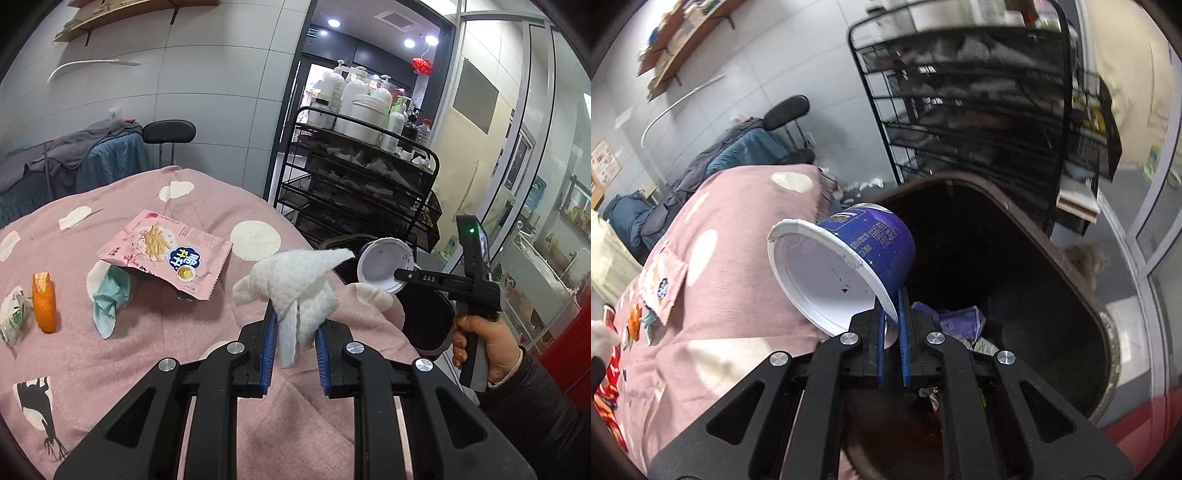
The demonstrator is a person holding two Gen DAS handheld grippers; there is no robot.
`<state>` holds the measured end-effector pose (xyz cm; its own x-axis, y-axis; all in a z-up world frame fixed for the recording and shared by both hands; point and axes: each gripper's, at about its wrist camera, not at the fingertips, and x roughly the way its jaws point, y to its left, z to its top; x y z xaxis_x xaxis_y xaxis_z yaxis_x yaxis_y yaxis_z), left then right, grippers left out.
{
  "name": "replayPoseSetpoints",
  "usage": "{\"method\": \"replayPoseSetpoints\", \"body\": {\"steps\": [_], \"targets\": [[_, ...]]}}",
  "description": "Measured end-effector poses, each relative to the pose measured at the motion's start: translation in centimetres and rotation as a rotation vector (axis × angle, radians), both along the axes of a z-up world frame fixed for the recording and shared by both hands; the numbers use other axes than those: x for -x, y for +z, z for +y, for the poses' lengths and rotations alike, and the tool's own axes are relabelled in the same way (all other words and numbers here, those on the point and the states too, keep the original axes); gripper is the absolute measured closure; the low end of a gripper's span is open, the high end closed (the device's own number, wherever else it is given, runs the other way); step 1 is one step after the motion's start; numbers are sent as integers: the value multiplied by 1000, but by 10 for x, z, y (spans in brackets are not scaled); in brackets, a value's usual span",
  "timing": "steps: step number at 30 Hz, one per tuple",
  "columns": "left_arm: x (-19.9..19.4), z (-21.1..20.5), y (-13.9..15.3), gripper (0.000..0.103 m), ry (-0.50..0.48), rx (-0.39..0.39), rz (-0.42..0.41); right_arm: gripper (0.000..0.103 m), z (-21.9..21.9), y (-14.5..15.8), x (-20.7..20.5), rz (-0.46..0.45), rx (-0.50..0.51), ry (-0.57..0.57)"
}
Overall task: Collect trash
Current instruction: 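Carry the blue cup into the brown bin and open the right tool, then carry the white wet wipe into the brown bin and open the left tool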
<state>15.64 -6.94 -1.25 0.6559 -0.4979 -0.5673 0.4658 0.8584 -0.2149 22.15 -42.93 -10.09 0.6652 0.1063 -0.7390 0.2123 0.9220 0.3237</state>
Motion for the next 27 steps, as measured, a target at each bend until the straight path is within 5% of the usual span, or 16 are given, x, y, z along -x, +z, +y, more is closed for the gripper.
{"method": "replayPoseSetpoints", "body": {"steps": [3,12,17,27], "targets": [[1,-4,0,84,-9,-9,0,95,-13,-20,-13,55,-72,-29],[-1,-14,-4,84,-33,-22,17,91,-20,-48,-21,130,-82,-76],[-2,-21,-5,84,-48,-23,26,66,-17,-42,-20,115,-49,-63],[-13,-44,-12,84,-116,-25,87,51,10,13,11,-19,-9,-7]]}}
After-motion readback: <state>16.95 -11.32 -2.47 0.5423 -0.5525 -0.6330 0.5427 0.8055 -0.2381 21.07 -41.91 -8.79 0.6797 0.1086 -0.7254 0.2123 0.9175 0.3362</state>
